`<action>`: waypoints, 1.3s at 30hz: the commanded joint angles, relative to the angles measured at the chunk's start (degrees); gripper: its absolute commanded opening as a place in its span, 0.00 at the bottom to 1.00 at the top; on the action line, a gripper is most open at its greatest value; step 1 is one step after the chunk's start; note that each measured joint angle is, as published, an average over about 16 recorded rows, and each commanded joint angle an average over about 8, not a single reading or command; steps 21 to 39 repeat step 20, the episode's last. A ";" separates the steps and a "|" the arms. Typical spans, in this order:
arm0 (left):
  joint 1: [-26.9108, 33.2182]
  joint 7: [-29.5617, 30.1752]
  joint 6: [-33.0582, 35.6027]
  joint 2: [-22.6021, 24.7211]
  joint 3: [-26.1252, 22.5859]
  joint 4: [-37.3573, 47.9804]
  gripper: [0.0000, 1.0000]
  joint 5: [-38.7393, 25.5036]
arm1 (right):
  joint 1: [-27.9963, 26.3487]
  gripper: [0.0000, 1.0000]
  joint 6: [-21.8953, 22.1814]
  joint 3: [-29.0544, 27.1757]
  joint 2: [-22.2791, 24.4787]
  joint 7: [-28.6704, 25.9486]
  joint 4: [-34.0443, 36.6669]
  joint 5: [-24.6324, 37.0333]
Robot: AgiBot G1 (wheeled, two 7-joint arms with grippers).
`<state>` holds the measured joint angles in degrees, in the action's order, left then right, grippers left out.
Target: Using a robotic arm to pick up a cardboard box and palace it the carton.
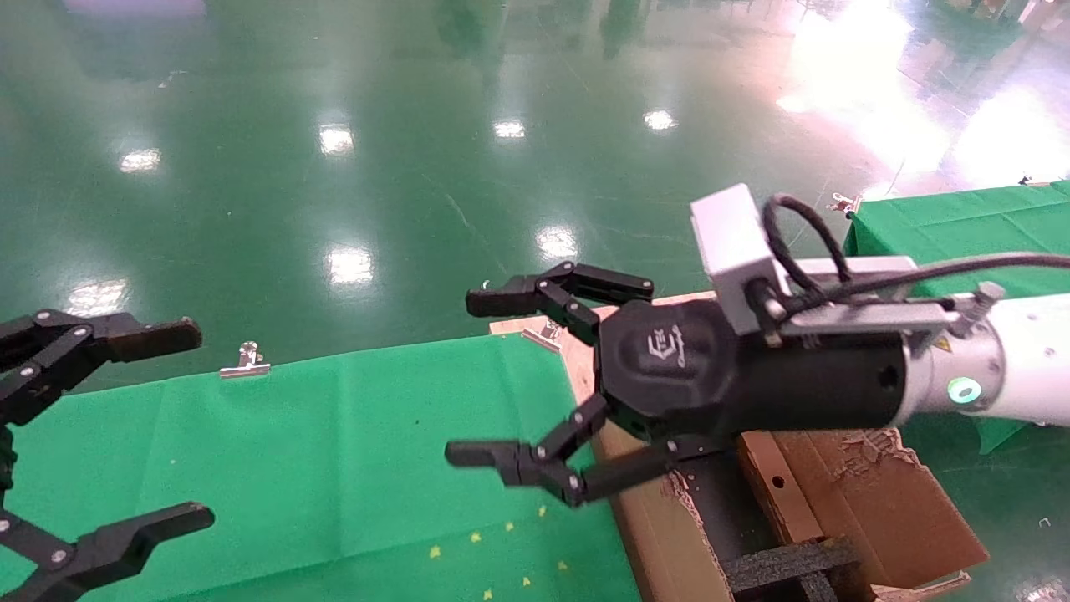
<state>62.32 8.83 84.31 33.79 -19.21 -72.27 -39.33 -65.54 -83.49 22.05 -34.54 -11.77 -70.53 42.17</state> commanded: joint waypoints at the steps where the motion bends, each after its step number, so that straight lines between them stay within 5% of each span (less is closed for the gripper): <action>1: 0.00 0.00 0.00 0.00 0.00 0.00 1.00 0.00 | 1.59 0.99 -0.88 -2.41 -0.19 0.41 -1.22 -0.13; 10: -0.01 0.00 -0.02 -0.01 0.00 0.02 1.00 0.02 | 5.50 1.00 -3.06 -8.34 -0.66 1.29 -4.18 -0.42; 39: -0.01 -0.01 -0.02 -0.01 0.00 0.02 1.00 0.02 | 4.90 1.00 -2.76 -7.38 -0.63 1.25 -3.68 -0.44</action>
